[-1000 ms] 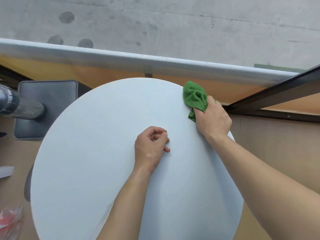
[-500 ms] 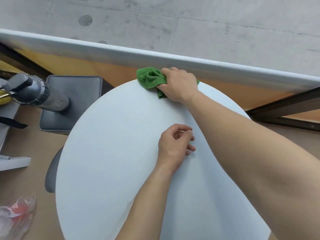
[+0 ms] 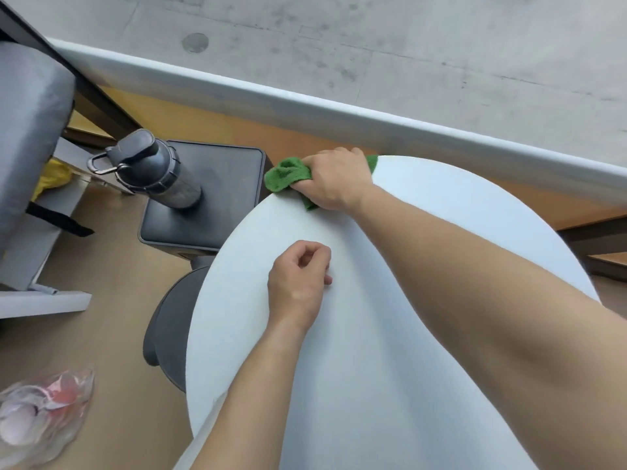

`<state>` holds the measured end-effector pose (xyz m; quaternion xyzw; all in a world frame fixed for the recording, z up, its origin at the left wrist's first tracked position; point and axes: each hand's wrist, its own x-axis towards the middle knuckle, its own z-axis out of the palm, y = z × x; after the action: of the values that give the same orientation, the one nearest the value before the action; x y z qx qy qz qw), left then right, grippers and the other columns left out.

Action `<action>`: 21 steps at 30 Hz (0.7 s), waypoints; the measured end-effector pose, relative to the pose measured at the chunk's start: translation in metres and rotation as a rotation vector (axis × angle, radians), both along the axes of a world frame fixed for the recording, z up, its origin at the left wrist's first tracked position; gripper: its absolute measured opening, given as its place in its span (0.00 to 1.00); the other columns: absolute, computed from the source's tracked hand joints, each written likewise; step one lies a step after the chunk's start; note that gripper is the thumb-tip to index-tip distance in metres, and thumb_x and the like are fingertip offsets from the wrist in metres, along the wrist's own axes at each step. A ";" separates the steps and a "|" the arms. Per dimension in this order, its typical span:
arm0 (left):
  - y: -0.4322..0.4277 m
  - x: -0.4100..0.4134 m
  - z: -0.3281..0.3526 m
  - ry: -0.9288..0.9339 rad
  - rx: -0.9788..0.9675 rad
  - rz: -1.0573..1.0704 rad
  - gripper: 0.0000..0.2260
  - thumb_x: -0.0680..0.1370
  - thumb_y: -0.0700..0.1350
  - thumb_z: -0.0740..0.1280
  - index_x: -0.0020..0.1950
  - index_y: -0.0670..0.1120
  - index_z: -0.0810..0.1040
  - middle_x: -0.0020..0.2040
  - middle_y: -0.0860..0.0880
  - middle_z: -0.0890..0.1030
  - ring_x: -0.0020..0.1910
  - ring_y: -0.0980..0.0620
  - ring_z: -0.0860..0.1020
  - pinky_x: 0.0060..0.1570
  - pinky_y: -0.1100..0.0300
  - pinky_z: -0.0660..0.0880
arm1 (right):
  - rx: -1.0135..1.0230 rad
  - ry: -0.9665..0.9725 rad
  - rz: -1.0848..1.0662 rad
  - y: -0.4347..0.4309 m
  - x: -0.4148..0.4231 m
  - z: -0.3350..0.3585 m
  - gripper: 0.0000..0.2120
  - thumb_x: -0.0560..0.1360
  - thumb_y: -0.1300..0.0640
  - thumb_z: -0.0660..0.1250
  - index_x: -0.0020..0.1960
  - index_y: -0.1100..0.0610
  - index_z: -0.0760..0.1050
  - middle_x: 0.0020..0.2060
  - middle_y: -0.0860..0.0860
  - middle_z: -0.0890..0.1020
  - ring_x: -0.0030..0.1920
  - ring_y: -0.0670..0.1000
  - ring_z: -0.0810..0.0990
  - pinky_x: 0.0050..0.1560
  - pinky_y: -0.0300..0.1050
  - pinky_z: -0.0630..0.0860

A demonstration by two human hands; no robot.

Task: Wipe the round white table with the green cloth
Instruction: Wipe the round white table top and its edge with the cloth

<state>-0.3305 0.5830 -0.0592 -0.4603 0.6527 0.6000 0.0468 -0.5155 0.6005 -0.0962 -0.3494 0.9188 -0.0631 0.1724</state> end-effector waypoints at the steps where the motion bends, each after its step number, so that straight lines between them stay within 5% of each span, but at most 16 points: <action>1: -0.001 0.001 -0.001 0.008 0.012 0.019 0.05 0.76 0.46 0.67 0.43 0.47 0.81 0.39 0.48 0.84 0.32 0.54 0.81 0.37 0.59 0.73 | 0.013 0.001 0.058 -0.010 0.009 0.001 0.23 0.74 0.31 0.53 0.54 0.42 0.79 0.55 0.49 0.83 0.59 0.59 0.77 0.57 0.54 0.66; 5: -0.002 0.004 -0.002 0.016 0.033 0.015 0.06 0.77 0.45 0.67 0.43 0.46 0.82 0.40 0.48 0.84 0.33 0.53 0.82 0.37 0.58 0.74 | 0.004 -0.007 0.065 0.013 -0.003 -0.001 0.20 0.75 0.33 0.56 0.57 0.42 0.76 0.58 0.47 0.81 0.62 0.57 0.76 0.57 0.53 0.66; 10: 0.003 0.004 -0.005 0.010 -0.023 -0.011 0.06 0.77 0.47 0.67 0.42 0.48 0.81 0.38 0.52 0.84 0.34 0.55 0.83 0.44 0.53 0.78 | -0.016 0.075 -0.316 0.114 -0.042 -0.005 0.21 0.75 0.35 0.56 0.59 0.43 0.77 0.57 0.50 0.82 0.59 0.59 0.78 0.54 0.53 0.70; 15: 0.003 0.003 -0.005 0.005 -0.036 -0.008 0.07 0.77 0.48 0.67 0.41 0.50 0.81 0.37 0.53 0.83 0.33 0.56 0.83 0.43 0.52 0.78 | 0.043 0.095 -0.659 0.190 -0.040 -0.003 0.21 0.74 0.34 0.52 0.49 0.48 0.75 0.50 0.53 0.82 0.53 0.62 0.79 0.52 0.54 0.72; 18: 0.003 0.004 -0.005 0.004 -0.039 -0.010 0.07 0.77 0.48 0.67 0.41 0.50 0.81 0.36 0.55 0.83 0.32 0.57 0.83 0.42 0.53 0.78 | 0.060 0.123 -0.640 0.154 -0.041 -0.005 0.21 0.74 0.34 0.51 0.47 0.47 0.75 0.51 0.55 0.82 0.54 0.63 0.77 0.55 0.56 0.68; 21: 0.003 0.004 -0.004 0.020 -0.034 -0.004 0.06 0.77 0.48 0.67 0.42 0.49 0.81 0.36 0.54 0.83 0.31 0.58 0.82 0.40 0.55 0.77 | 0.030 0.099 -0.393 0.086 -0.034 -0.003 0.23 0.75 0.33 0.51 0.52 0.44 0.78 0.55 0.53 0.82 0.57 0.62 0.76 0.57 0.56 0.65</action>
<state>-0.3264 0.5855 -0.0632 -0.4535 0.6642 0.5933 0.0335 -0.5492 0.6865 -0.0997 -0.1633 0.9776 -0.0644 0.1164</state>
